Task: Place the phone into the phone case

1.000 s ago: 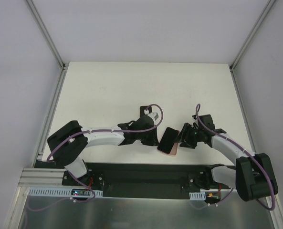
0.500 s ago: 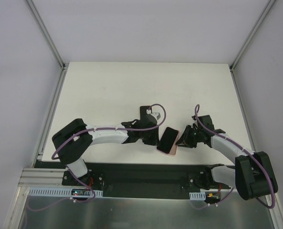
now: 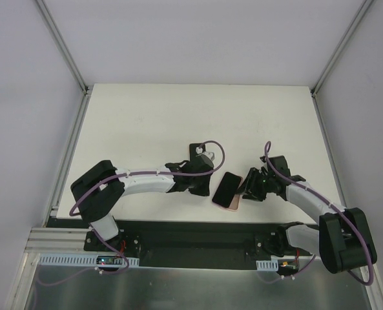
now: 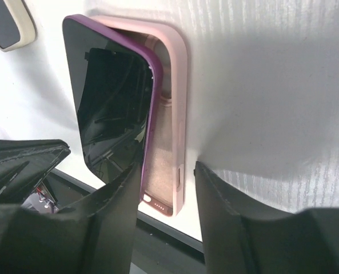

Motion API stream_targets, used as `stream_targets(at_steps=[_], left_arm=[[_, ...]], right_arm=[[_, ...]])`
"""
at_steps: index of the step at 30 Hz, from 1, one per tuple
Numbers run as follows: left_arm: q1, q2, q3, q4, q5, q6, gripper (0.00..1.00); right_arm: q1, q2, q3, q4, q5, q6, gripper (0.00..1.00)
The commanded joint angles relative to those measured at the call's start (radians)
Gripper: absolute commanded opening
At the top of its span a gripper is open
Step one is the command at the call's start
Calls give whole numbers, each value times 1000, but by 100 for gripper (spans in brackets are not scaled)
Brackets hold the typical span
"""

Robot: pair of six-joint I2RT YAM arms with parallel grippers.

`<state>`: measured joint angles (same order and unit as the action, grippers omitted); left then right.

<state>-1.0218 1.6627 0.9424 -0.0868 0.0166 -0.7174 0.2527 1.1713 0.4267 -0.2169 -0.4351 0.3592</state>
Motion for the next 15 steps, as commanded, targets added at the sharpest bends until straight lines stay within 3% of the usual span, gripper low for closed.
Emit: stream_targets(at_steps=[1, 15], left_arm=[[-14, 38, 58, 2, 9, 12, 5], [-55, 115, 119, 71, 75, -42, 3]], right_arm=[[8, -51, -11, 2, -14, 29, 48], [40, -39, -34, 45, -4, 61, 49]])
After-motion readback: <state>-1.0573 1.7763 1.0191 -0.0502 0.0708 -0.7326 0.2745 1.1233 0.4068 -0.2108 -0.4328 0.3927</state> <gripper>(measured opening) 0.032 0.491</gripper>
